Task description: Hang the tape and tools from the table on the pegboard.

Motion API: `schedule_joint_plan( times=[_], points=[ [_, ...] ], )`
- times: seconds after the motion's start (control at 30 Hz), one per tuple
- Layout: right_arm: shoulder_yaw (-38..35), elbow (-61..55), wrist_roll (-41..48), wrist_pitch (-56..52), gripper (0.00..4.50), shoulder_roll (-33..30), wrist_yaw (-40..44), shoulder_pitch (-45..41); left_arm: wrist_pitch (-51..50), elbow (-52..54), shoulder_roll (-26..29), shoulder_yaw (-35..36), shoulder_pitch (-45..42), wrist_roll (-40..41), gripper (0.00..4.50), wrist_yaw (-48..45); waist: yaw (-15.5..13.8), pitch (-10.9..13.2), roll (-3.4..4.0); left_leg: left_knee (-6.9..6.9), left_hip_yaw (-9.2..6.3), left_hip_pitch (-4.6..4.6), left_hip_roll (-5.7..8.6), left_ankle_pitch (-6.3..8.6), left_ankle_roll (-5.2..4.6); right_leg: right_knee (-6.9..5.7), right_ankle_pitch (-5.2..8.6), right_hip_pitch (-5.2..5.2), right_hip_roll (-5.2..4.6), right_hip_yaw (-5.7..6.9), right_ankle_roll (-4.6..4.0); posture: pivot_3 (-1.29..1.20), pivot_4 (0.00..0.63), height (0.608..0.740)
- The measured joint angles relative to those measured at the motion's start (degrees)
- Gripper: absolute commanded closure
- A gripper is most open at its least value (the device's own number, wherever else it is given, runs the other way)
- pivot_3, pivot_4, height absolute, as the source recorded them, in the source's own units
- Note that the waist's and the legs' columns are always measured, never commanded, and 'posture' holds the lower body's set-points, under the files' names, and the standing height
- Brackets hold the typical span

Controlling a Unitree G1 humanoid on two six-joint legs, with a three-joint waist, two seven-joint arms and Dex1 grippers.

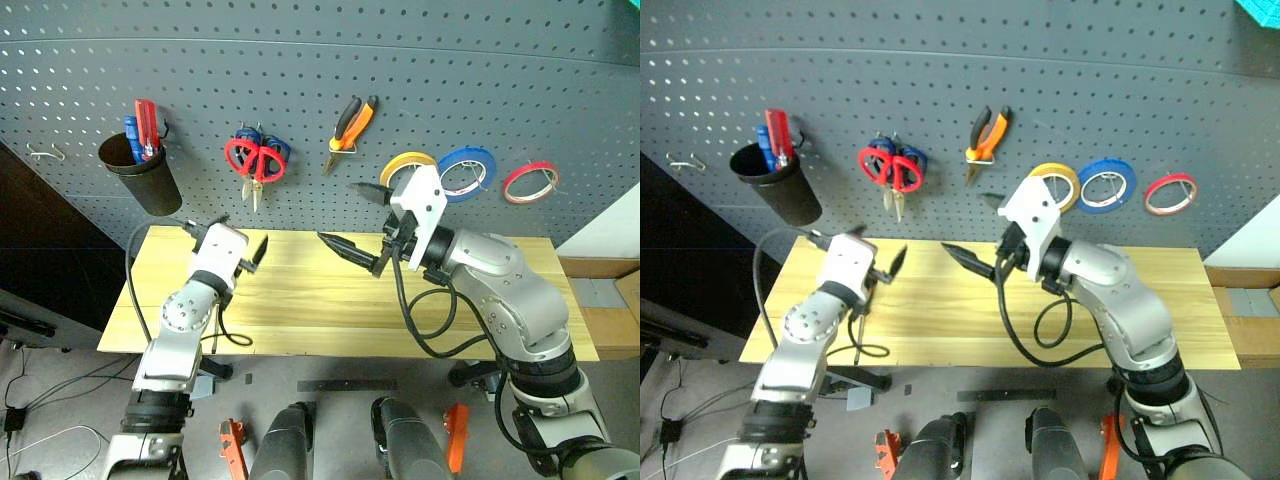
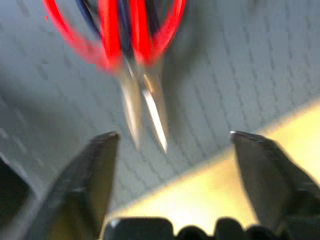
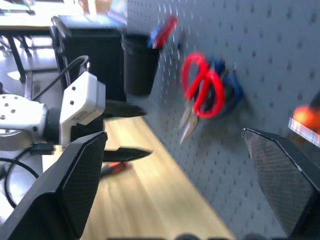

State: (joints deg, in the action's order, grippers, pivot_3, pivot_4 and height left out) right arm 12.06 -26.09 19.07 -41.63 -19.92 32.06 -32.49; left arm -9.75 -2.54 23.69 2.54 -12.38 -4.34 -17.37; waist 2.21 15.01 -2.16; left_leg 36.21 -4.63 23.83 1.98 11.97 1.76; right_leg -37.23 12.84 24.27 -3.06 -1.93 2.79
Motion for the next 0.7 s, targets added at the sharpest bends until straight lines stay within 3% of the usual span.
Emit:
schedule_joint_plan(
  times=[0.17, 0.37, 0.5, 0.7],
  points=[
    [2.2, -1.7, 1.3, -14.8, 0.0, 4.2, -5.9, 0.7, -11.6, -0.3, -0.4, 2.3, 2.0, 2.5, 0.16, -0.1, 0.2, 0.0, 0.0, 0.1, -0.08, 0.01, -0.11, -0.01, 0.0, -0.12, 0.01, 0.03, 0.03, 0.05, -0.01, -0.06, 0.249, 0.74],
    [3.4, -0.2, 2.3, -28.0, 0.0, 12.3, -12.9, -2.3, -25.5, -7.0, 4.8, 11.1, -4.9, 7.8, 0.16, -0.6, 0.9, 0.0, 0.03, 0.25, -0.05, -0.03, -0.07, -0.01, 0.01, -0.38, 0.02, 0.05, 0.11, 0.03, 0.0, -0.05, 0.282, 0.74],
    [6.0, 1.4, 2.3, -31.5, 0.0, 14.0, -14.6, -3.3, -29.8, -14.2, 6.2, 11.8, -9.9, 9.8, 0.16, -2.3, 0.9, 0.1, 0.05, 0.26, -0.13, -0.02, 0.04, 0.0, 0.0, -0.44, 0.02, 0.06, 0.04, 0.05, 0.01, -0.05, 0.297, 0.74],
    [8.7, 4.6, 0.6, -31.2, 0.0, 14.0, -15.2, -6.6, -28.6, -31.4, 6.2, 10.0, -19.8, 9.5, 0.16, -3.3, 1.1, 0.2, 0.02, 0.26, -0.12, -0.01, 0.05, 0.0, 0.0, -0.47, 0.03, 0.11, 0.02, 0.05, 0.01, -0.07, 0.308, 0.74]
  ],
)
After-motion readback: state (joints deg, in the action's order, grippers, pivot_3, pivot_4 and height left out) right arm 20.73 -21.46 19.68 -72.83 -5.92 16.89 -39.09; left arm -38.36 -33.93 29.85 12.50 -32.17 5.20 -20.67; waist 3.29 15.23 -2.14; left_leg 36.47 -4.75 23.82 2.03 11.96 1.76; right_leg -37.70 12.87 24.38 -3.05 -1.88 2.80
